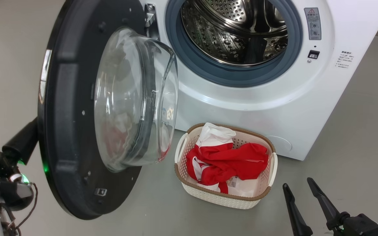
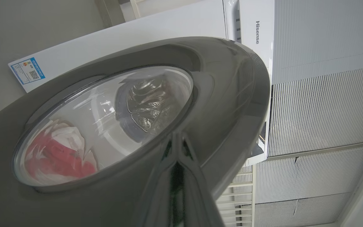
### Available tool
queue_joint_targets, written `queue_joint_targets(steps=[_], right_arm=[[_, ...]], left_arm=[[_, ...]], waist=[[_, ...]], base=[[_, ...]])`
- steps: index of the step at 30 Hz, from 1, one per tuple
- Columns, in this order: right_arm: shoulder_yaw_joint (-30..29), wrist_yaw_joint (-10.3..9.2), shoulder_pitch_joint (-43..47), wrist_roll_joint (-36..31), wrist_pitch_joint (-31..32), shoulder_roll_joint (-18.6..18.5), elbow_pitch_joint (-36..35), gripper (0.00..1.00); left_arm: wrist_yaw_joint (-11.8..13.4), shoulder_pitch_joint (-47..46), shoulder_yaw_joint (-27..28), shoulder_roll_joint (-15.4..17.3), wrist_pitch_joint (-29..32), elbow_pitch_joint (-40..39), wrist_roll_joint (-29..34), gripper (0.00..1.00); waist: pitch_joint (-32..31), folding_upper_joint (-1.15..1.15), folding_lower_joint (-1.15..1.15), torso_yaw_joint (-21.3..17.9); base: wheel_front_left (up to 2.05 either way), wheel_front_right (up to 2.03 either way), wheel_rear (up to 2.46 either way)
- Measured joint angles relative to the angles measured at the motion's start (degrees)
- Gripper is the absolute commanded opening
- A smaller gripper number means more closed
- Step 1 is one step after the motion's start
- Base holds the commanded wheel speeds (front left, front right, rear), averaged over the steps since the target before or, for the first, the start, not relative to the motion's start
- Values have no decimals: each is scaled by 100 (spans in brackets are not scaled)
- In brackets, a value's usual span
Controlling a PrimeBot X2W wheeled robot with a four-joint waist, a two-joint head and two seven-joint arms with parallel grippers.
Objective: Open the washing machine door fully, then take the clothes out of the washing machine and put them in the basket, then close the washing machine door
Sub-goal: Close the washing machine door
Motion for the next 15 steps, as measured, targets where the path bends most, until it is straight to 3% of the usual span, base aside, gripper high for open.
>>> queue_joint_targets(steps=[15], right_arm=[[1, 0, -15, 33, 0, 0, 7, 100]], left_arm=[[201, 358, -605, -16, -216, -494, -498, 0]], waist=[[9, 0, 0, -140]], base=[[0, 0, 0]])
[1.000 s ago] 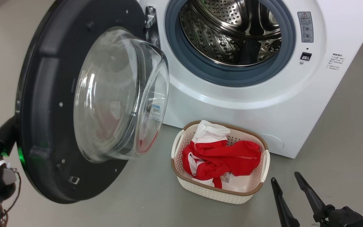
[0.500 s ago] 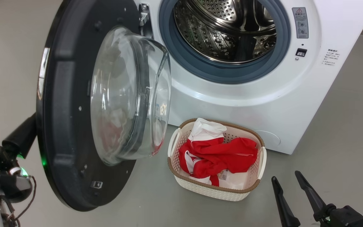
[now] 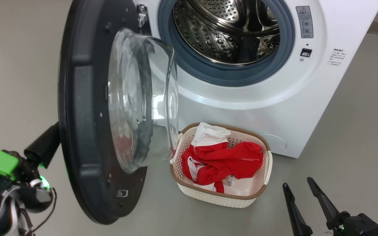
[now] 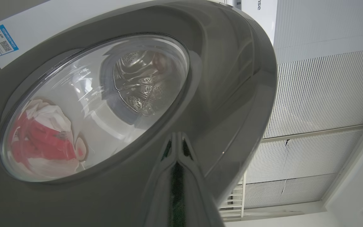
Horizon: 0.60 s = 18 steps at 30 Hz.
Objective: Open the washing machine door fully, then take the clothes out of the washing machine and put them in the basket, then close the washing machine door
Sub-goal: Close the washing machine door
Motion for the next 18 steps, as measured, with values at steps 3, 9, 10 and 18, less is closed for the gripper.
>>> queue_joint_targets(steps=[3, 9, 10, 18], right_arm=[[-3, 0, -1, 0, 0, 0, 3, 100], [3, 0, -7, 0, 0, 0, 13, 100], [10, 0, -17, 1, 0, 1, 14, 100], [15, 0, -102, 36, 0, 0, 14, 100]], left_arm=[[1, 54, -147, 2, -89, -42, -126, 0], [34, 215, -464, 1, -164, -172, -361, 0], [38, 241, -508, -1, -191, -189, -376, 0], [40, 329, -764, 1, -338, -274, -566, 0]], waist=[[8, 0, 0, -48], [26, 0, 0, -158], [30, 0, 0, -182], [61, 0, 0, -347]], base=[[0, 0, 0], [0, 0, 0], [0, 0, 0], [0, 0, 0]])
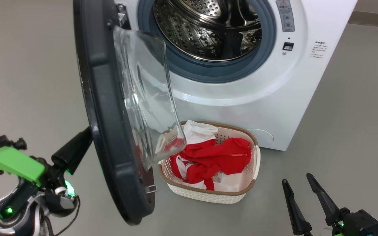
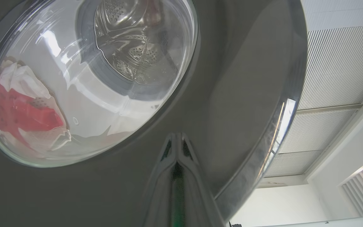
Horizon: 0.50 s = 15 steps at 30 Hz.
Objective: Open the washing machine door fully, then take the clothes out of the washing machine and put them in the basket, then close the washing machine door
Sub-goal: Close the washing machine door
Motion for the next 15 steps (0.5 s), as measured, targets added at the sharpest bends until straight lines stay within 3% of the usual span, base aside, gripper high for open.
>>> queue_joint_targets(steps=[15], right_arm=[[13, 0, -29, 102, 0, 0, -13, 100]], left_arm=[[-119, -12, -479, 4, -432, 75, -299, 0]], waist=[[162, 0, 0, -282]], base=[[0, 0, 0]])
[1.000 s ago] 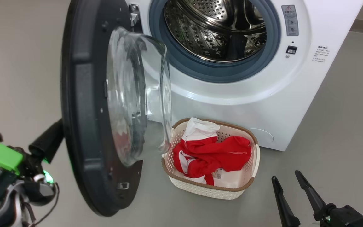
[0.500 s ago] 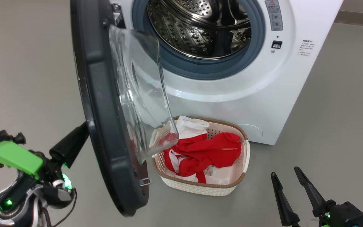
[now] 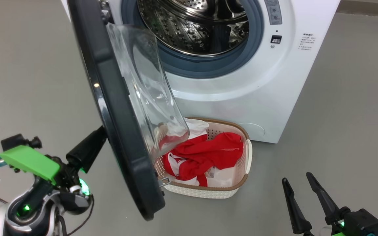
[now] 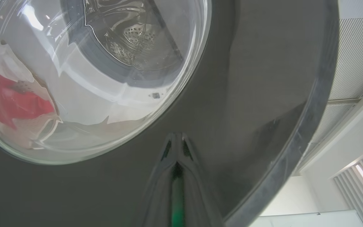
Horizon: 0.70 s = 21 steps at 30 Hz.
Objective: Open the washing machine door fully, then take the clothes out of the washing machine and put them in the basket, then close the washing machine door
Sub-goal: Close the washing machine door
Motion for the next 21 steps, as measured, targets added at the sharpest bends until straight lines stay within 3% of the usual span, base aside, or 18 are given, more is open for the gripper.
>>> queue_joint_targets(steps=[21], right_arm=[[23, 0, -142, 0, 0, -1, 2, 100]], left_arm=[[-301, -349, -653, 7, -535, 299, -552, 0]], waist=[[209, 0, 0, -268]], base=[[0, 0, 0]])
